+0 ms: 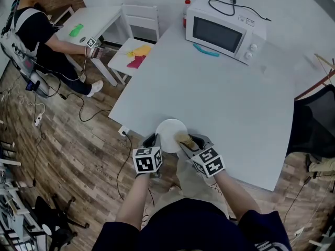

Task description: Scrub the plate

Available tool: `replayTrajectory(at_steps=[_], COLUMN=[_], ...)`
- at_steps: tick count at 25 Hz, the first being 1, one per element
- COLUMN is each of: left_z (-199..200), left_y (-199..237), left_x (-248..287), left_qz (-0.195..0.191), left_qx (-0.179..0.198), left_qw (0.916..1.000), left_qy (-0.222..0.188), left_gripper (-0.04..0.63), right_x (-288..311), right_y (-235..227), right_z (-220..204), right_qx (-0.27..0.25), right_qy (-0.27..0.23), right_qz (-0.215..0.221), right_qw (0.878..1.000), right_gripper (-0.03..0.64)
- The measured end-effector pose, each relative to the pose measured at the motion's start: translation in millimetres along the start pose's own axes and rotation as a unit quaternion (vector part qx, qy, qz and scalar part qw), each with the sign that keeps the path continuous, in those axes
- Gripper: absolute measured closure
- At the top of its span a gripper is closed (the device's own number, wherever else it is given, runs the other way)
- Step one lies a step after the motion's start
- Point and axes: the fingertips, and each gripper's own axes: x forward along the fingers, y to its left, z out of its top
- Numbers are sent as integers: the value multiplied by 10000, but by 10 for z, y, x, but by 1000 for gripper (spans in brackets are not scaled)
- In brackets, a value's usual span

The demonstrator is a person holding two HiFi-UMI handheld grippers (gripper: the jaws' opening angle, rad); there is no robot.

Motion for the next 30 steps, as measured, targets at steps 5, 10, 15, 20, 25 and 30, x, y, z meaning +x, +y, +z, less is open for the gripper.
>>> replayTrajectory(at_steps=[5,10,15,20,25,30], left_z=[-29,-16,35,-19,-4,54], left_y=[45,62,52,43,33,78], left_x=[93,295,527,681,713,601], left_qz=[18,-5,-26,-42,-63,153], left_qx=[-2,138,329,561,617,475], left_qw=[10000,9996,9986,9968,9967,9983], left_qy=[76,247,409,565,532,300], left_gripper=[552,552,552,549,549,549], right_x=[-15,-217,-409,-490,-528,-594], right_y=[-80,-190,-386,-508,-504,-425], right_z=[28,152,146,125,151,179], right_qx=[121,673,1011,1103,1164,1127], right_qy=[-112,-713,-865,-892,-982,-1074], right_qz=[-227,-477,-686,-847,-909,-883], right_qw=[9996,9940,9887,9863,9842,9838], right_gripper=[436,436,434,436,436,436])
